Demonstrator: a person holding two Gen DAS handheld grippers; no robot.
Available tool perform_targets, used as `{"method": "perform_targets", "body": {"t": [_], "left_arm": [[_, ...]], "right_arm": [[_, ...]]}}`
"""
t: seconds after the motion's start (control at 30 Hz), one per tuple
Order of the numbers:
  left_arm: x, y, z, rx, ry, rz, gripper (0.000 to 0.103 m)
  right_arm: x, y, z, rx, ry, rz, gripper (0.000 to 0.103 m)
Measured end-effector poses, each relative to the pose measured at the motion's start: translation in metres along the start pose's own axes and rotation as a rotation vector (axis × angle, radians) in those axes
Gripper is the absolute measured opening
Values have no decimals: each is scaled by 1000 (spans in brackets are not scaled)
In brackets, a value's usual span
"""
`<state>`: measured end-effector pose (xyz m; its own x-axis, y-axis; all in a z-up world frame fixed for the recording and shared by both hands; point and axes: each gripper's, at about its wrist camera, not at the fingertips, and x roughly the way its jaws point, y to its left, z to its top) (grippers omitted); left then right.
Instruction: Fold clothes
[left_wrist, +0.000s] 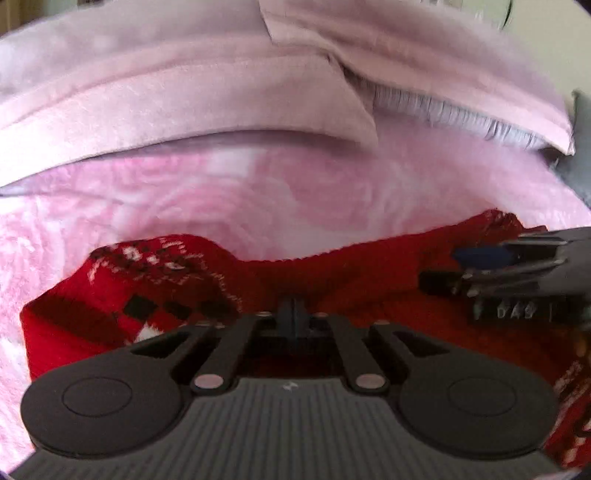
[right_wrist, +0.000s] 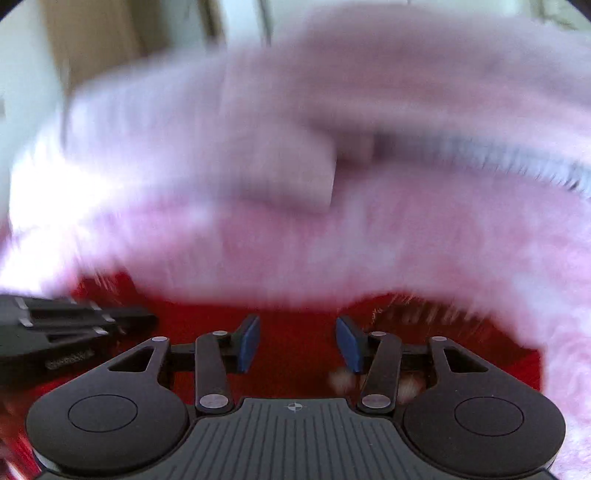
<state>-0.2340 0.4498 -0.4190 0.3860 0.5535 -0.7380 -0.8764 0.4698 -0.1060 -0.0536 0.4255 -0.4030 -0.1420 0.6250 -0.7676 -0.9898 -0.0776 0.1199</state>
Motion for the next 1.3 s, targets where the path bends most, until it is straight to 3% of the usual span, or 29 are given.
{"method": "perform_targets", "body": {"t": [0.13, 0.2, 0.27, 0.4, 0.47, 0.53, 0.6, 0.7, 0.77, 0.93, 1.13, 1.3], "left_arm": [[-28, 0, 9, -69, -37, -5, 1], [-51, -5, 3, -64, -81, -53, 2], [-68, -14, -11, -43, -62, -99, 3], [-82, -29, -56, 30, 12, -56, 3], [-101, -28, -66, 8, -4, -34, 3], [-118, -26, -74, -26, -22, -18, 3], [-130, -25, -90, -38, 9, -11, 4], [-146, -25, -119, -36, 78, 9, 3], [-167, -22, -141, -42, 74, 23, 4], [-226, -17, -183, -60, 136, 25, 4], [-289, -13, -239, -74, 328, 35, 4], [-320, -20, -263, -150, 497, 72, 4]], "right_arm": [[-14, 8, -12, -137, -36, -49, 50], [-44, 6, -18, -92, -89, -58, 50], [-72, 9, -32, -53, -121, -33, 50], [-86, 28, -78, -40, -51, -22, 50], [-89, 38, -98, -32, -11, -33, 49], [-110, 41, -102, 19, -48, -50, 50], [-133, 45, -109, 59, -89, -58, 50], [-145, 56, -137, 72, 28, -96, 50], [-154, 64, -163, 71, 94, -145, 50], [-214, 95, -227, 59, 123, -236, 50], [-277, 110, -294, 177, 287, -256, 50], [-303, 116, -319, 193, 507, -222, 51]]}}
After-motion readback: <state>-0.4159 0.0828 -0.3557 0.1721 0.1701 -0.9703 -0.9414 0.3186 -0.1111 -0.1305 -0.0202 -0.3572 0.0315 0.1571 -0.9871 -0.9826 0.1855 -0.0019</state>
